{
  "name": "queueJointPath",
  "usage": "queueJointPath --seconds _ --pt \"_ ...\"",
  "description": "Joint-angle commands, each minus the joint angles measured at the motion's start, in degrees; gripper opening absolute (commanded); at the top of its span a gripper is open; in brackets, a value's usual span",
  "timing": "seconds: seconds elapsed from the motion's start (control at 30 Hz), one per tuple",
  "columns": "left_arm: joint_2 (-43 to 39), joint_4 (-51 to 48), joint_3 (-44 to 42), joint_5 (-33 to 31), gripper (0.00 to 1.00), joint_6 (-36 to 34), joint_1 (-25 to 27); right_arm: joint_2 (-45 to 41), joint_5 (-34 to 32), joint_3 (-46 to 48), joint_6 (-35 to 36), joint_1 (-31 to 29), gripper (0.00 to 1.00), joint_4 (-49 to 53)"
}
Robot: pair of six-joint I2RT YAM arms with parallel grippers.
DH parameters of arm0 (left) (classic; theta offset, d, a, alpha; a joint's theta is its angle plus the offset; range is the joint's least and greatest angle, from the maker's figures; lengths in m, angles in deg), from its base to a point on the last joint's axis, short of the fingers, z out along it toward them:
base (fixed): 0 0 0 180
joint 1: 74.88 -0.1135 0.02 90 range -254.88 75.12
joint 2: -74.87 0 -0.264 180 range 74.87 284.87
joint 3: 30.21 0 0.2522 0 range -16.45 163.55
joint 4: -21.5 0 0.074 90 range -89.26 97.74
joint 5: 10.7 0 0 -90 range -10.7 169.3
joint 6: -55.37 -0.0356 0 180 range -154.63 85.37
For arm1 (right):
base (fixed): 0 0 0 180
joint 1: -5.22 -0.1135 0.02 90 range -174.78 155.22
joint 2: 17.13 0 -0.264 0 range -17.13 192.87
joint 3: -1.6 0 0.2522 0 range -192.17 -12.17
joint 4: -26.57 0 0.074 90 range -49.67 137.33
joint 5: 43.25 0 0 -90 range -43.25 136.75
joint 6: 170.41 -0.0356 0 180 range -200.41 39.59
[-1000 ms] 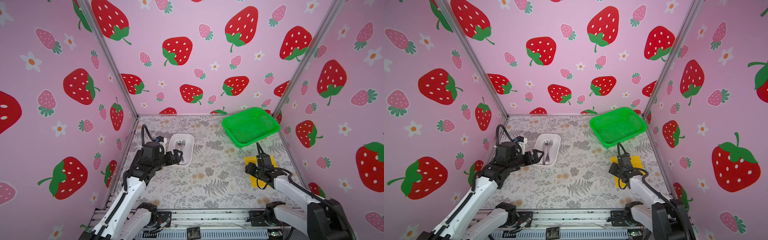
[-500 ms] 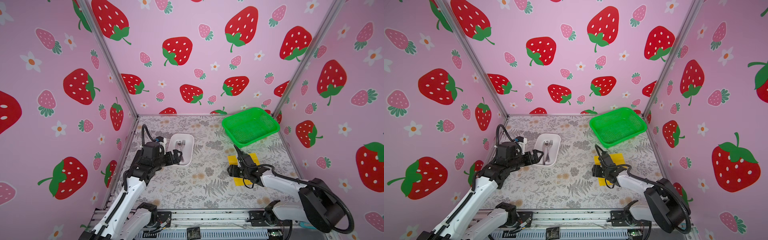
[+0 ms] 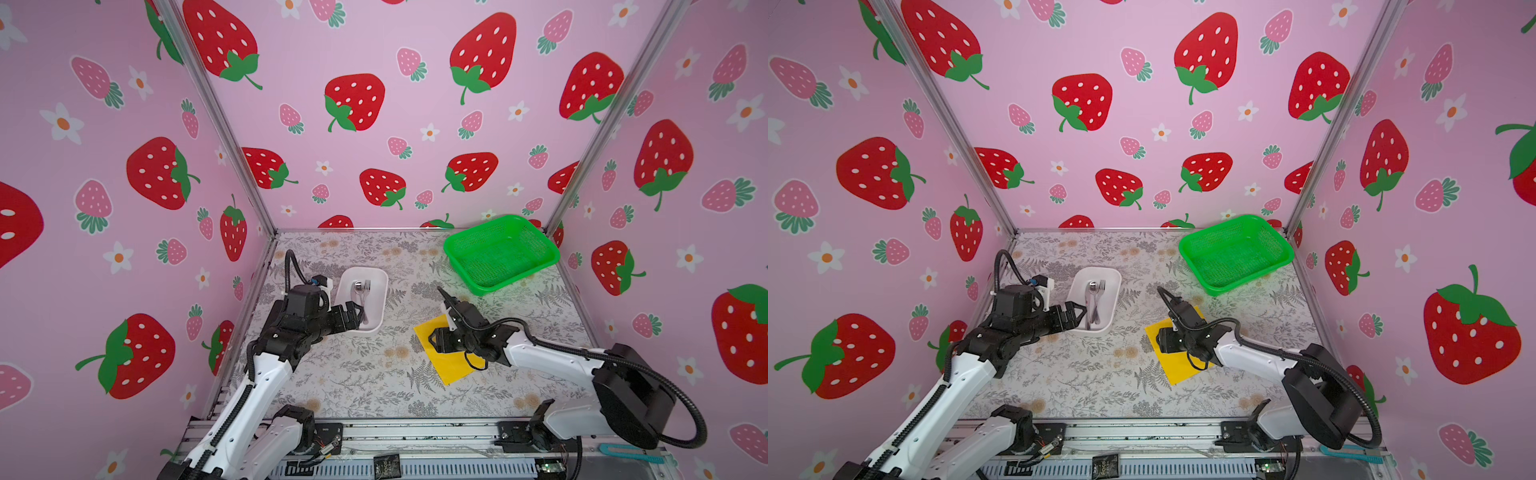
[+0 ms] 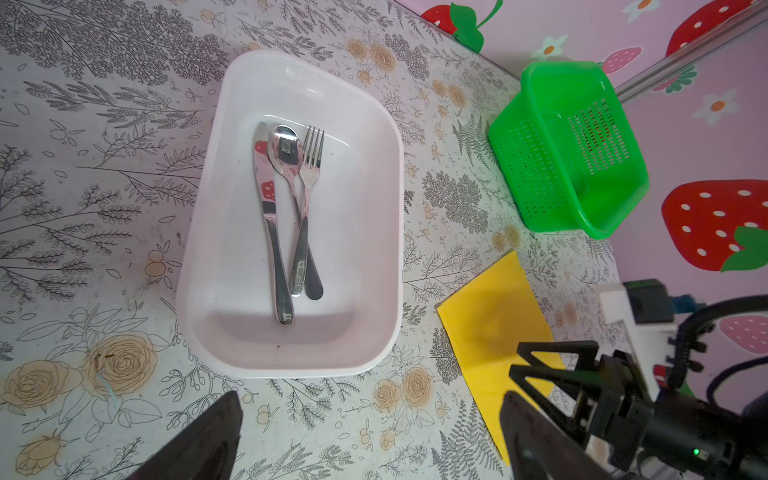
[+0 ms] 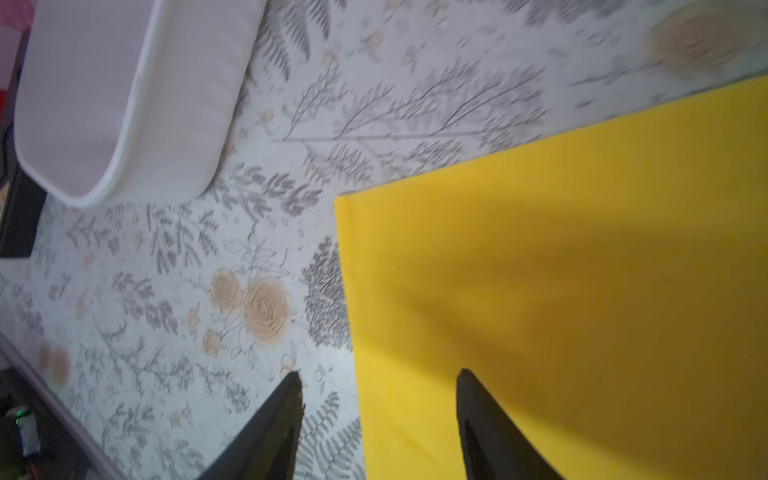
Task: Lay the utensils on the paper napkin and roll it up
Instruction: 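Pinch the yellow napkin corner with the right gripper and drag it toward the tray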
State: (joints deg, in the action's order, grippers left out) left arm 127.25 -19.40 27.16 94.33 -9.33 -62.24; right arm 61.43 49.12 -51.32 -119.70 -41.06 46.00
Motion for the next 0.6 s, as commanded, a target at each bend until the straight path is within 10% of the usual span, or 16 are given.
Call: queueJointPath --seconds 0.0,0.57 --pt "0.3 0.28 2.2 0.74 0.98 -0.03 0.09 -0.04 -1.87 -0.04 2.63 5.17 0.59 6.41" --pt "4.05 0.81 2.56 4.8 0.98 0.55 0.1 10.34 3.06 -2.29 0.54 2.71 0.65 3.02"
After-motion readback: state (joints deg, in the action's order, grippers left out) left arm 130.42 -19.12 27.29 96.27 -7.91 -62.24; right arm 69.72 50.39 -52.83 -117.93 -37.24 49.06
